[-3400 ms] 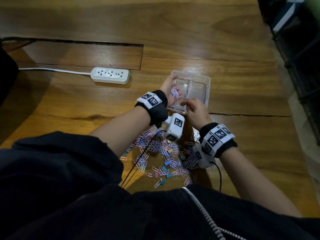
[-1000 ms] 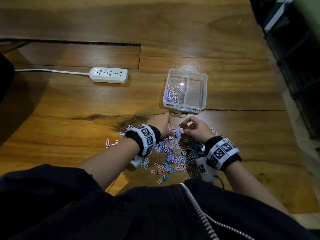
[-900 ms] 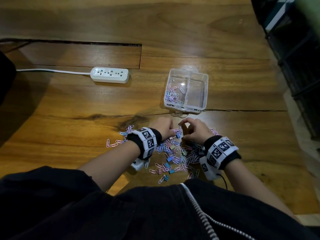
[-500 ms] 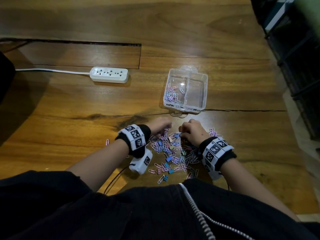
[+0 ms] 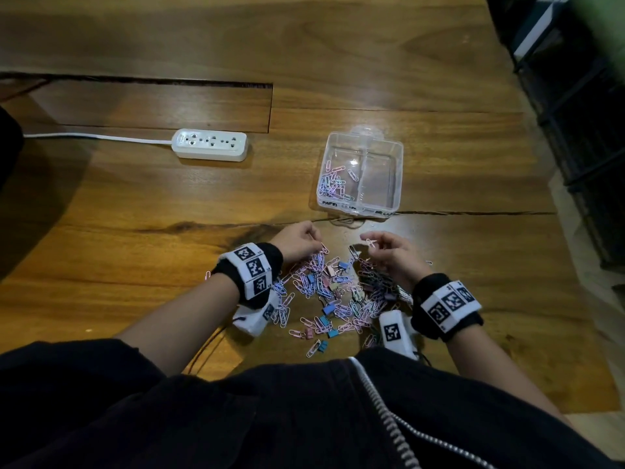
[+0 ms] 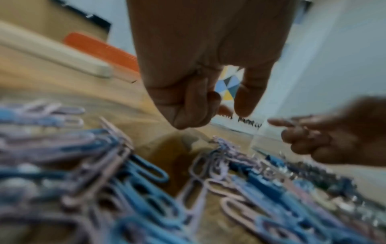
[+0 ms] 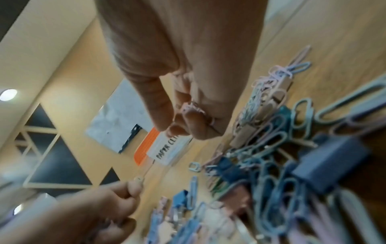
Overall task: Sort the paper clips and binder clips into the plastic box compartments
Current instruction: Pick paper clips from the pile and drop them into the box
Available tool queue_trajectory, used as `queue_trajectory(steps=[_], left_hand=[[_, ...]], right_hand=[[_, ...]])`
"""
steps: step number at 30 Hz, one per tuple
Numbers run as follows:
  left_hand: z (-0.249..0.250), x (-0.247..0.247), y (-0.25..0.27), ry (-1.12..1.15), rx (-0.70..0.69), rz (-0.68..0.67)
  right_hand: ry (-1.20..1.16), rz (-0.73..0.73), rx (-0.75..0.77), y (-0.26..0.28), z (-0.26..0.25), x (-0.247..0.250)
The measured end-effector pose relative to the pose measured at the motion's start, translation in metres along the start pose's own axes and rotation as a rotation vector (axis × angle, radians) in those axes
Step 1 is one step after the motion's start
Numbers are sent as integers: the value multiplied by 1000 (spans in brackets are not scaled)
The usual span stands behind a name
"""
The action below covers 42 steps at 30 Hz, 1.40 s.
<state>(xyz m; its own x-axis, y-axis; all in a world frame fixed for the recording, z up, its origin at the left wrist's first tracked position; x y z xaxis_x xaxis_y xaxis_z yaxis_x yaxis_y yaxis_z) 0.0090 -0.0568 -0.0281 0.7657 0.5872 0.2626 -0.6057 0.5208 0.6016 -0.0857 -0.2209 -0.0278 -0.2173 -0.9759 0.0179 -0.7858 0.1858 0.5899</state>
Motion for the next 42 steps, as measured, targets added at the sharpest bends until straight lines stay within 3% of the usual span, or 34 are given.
queue_trajectory(steps=[5, 7, 11, 16, 20, 24, 26, 28, 31, 33, 37, 39, 42], left_hand=[[0, 3, 1, -613, -122, -29], [2, 1, 3, -737, -161, -8], [0, -10, 6, -859, -207, -17], [-8, -15, 6, -781, -146, -72], [-6, -6, 7, -486, -130, -101], [-9, 8, 8, 296, 69, -53], [-12, 12, 10, 611, 96, -42], [-14, 13, 12, 742, 98, -60], [-14, 12, 13, 757, 111, -84], [-13, 11, 11, 599, 125, -61], [-14, 9, 6, -143, 56, 113], [-12, 5, 9, -434, 29, 192], [-6, -7, 8, -721, -19, 224]], right_hand=[[-267, -61, -116, -2, -2, -8], [-209, -43, -113, -4, -3, -14], [363, 6, 30, -2, -5, -31], [872, 38, 192, -4, 1, -50], [985, 21, 222, -4, -1, -52], [1112, -9, 215, -6, -5, -44], [1119, -35, 222, -4, -5, -45], [1152, -54, 241, -3, -3, -50], [1212, -55, 287, -3, -3, -54], [1270, -80, 298, -4, -3, -54], [1259, -121, 240, -4, 6, -52], [1128, -76, 238, -1, 4, -50], [724, 19, 144, 3, -1, -33]])
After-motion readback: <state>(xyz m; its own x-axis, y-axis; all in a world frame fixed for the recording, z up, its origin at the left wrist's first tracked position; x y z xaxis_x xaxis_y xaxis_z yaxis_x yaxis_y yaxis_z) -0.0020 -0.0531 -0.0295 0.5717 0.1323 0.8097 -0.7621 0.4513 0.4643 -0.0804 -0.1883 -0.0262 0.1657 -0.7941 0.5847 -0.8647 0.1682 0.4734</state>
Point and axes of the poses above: each hand's wrist, its own y-axis away from the middle knuckle, its own x-axis out of the back of the hand, z = x × y, the point moved 3 cm from there along -y, towards the middle knuckle, and after that the axes turned 6 degrees about y, right-handed, at the moved point
